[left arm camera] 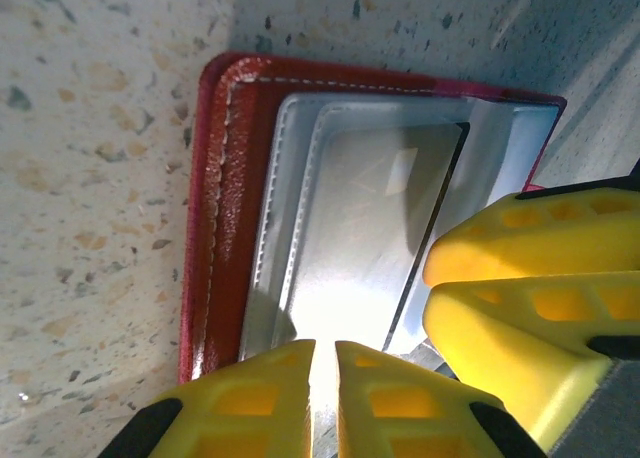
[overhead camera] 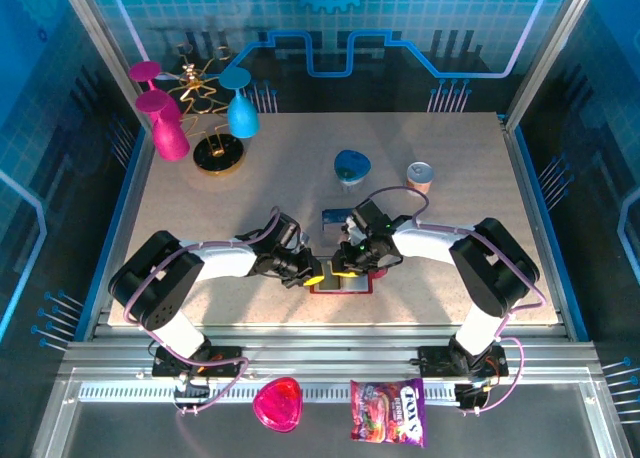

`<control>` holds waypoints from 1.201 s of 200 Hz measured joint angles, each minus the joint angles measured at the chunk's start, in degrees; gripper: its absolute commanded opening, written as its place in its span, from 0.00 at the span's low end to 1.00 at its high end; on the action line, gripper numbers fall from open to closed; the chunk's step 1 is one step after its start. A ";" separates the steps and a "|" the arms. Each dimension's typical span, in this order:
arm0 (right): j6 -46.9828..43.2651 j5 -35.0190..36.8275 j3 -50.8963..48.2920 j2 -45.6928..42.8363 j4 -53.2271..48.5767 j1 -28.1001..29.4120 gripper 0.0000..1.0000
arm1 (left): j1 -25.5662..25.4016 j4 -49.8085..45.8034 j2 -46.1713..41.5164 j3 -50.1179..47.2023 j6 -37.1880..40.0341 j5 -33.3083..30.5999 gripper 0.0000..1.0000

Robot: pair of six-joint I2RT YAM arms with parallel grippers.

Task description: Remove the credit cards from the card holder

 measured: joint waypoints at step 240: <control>-0.35 1.03 0.33 -0.09 -0.85 0.44 0.24 | 0.70 -0.04 0.00 0.00 0.17 0.00 0.12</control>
